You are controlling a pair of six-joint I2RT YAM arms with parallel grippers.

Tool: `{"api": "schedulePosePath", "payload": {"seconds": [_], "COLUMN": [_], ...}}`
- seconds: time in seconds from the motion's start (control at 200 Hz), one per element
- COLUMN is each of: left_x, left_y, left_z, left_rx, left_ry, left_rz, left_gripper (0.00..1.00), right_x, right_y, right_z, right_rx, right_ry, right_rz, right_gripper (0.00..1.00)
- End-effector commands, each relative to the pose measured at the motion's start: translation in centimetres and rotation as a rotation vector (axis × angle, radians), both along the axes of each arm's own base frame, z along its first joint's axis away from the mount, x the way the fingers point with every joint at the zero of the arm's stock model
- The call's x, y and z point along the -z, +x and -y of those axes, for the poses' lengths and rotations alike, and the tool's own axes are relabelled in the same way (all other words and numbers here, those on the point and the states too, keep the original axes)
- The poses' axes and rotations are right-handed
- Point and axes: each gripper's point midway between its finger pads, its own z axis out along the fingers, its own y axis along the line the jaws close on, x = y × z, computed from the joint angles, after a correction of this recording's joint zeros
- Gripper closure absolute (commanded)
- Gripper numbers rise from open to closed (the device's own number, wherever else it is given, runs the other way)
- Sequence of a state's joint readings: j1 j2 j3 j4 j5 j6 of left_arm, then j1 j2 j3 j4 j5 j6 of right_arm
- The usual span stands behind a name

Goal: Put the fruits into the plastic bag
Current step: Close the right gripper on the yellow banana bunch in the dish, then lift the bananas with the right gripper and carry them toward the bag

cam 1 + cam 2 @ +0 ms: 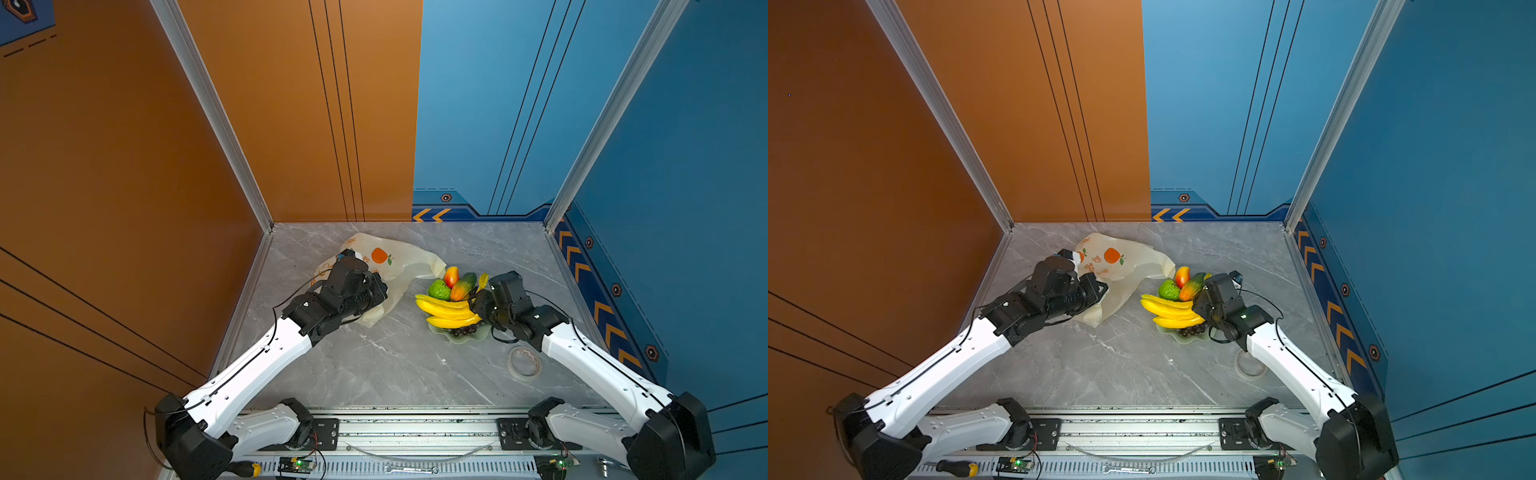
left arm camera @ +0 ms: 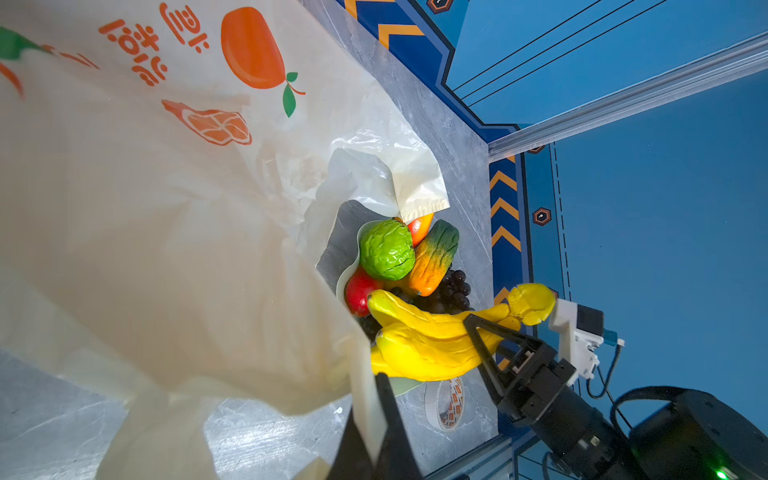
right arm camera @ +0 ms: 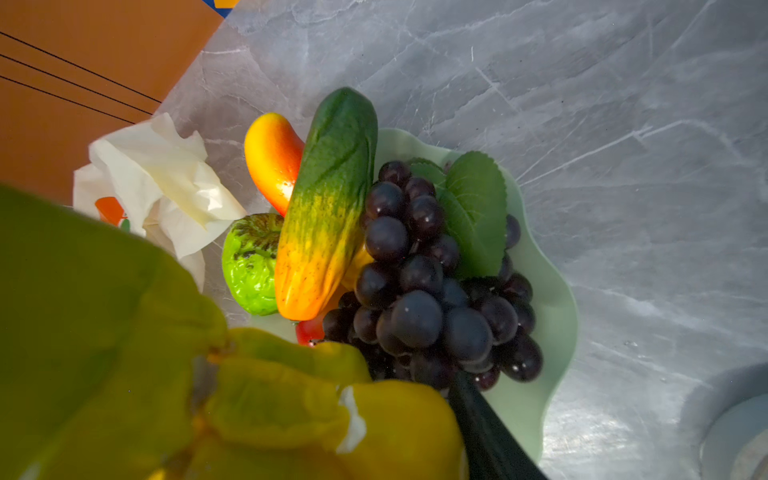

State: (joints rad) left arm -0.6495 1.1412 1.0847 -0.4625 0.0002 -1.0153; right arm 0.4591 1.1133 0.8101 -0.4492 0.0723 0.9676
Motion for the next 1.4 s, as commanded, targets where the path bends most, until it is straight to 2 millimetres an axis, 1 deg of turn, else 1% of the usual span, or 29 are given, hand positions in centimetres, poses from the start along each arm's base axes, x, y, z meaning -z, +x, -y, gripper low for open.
{"api": "schedulePosePath", "payload": {"seconds": [0.0, 0.045, 0.15, 0.24, 0.32, 0.436, 0.531, 0.651, 0.836, 0.981, 1.227, 1.397], "left_x": [0.3, 0.2, 0.2, 0.2, 0.3, 0.2, -0.5, -1.6, -2.8, -3.6, -5.7, -6.8], "left_y": [-0.4, -0.3, -0.3, -0.4, -0.4, -0.5, -0.5, -0.4, -0.2, 0.4, 1.8, 2.6], "left_z": [-0.5, -0.5, -0.5, -0.5, -0.5, -0.5, -0.6, -0.8, -1.2, -2.0, -3.2, -3.2], "left_rx": [-0.017, -0.018, -0.021, -0.020, -0.019, -0.025, -0.032, -0.044, -0.062, -0.111, -0.191, -0.207], "left_ry": [0.017, 0.017, 0.014, 0.013, 0.011, 0.001, -0.021, -0.049, -0.085, -0.154, -0.292, -0.340], "left_rz": [0.000, 0.001, 0.002, -0.001, -0.003, -0.004, 0.011, 0.036, 0.048, 0.049, 0.056, 0.055], "left_gripper": [1.00, 1.00, 1.00, 1.00, 1.00, 1.00, 1.00, 1.00, 1.00, 1.00, 1.00, 1.00], "right_x": [-1.2, -1.6, -3.5, -5.1, -6.5, -8.2, -9.5, -11.3, -14.7, -16.0, -16.7, -17.6], "right_y": [-0.7, -0.9, -1.1, -0.9, -0.5, 0.5, 1.3, 2.7, 5.1, 6.6, 8.6, 8.9], "right_z": [0.7, 0.9, 1.4, 1.7, 1.4, 0.5, -0.4, -1.6, -4.2, -5.7, -8.3, -10.4], "right_rx": [0.045, 0.050, 0.067, 0.075, 0.072, 0.054, 0.028, -0.017, -0.101, -0.158, -0.244, -0.310], "right_ry": [0.023, 0.025, 0.024, 0.026, 0.037, 0.055, 0.041, -0.029, -0.145, -0.229, -0.323, -0.382], "right_rz": [0.010, 0.015, 0.047, 0.077, 0.100, 0.129, 0.157, 0.197, 0.288, 0.340, 0.423, 0.467], "right_gripper": [0.48, 0.48, 0.48, 0.48, 0.49, 0.48, 0.49, 0.48, 0.49, 0.48, 0.48, 0.48]}}
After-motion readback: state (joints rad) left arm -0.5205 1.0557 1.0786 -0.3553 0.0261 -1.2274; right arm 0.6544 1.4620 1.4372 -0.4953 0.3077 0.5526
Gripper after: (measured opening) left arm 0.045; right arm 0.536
